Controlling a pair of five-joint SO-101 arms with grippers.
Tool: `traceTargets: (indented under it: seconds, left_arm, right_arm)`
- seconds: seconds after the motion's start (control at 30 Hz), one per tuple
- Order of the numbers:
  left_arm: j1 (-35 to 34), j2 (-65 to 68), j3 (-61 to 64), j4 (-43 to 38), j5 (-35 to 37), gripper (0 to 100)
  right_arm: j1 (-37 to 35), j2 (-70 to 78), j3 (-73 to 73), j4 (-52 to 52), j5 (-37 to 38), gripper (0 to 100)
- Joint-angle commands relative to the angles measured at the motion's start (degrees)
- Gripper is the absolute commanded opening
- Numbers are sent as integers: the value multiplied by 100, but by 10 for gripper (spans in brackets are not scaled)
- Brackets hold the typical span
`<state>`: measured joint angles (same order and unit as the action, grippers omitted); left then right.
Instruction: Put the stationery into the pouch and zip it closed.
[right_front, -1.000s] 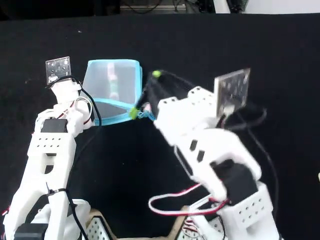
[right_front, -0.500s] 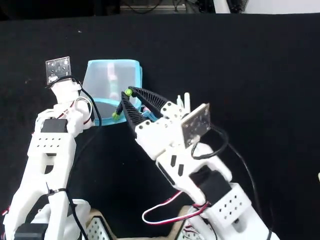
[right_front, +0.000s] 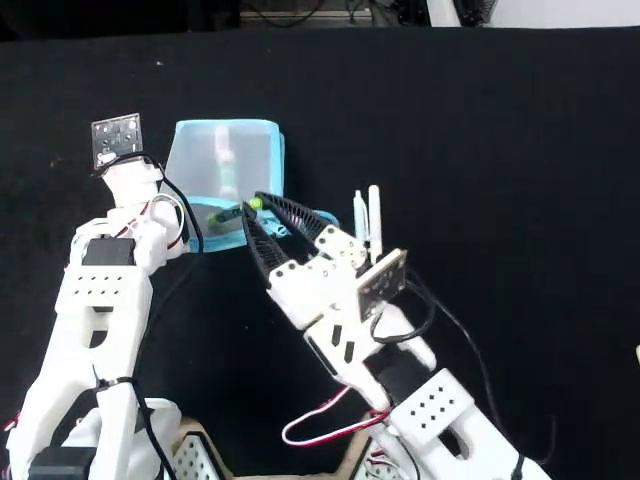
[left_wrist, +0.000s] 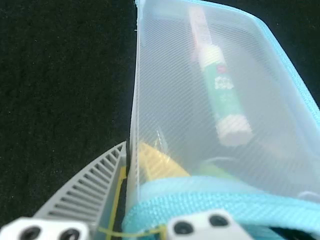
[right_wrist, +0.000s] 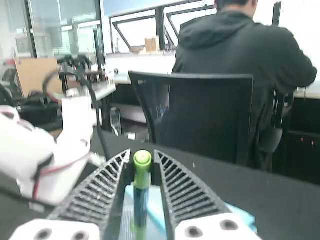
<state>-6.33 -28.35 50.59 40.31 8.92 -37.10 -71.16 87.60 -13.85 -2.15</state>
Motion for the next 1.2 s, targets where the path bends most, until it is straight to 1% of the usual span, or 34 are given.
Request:
traceTargets:
  seconds: [0.0,0.07,0.13,0.37,0.47,0.57,0.7,0.8,0.93,1.17]
  left_arm:
    - [13,123,233,18,79,30]
    - [13,123,233,18,79,30]
    - [4,123,233,18,79,30]
    - [4,123,233,18,79,30]
    - [4,123,233,18,79,30]
    - [4,123,233,18,79,30]
    - [4,123,233,18,79,30]
    - [4,123,233,18,79,30]
    - [4,123,233,18,79,30]
    - [4,132,233,18,79,30]
  right_arm:
    - [0,-136,233,-176,79,11]
    - [-44,-136,365,-149,79,11]
    - [-141,-136,391,220,79,11]
    - [-580,-136,-233,2673,88,11]
    - [-765,-84,-532,3209,88,11]
    - [-818,-84,-602,3121,88,11]
    - [-809,-4,-488,2163,88,11]
    - [-809,347,-479,1556,88,11]
    - [-809,1288,-716,1099,88,11]
    - [-809,3222,-1763,1073,88,13]
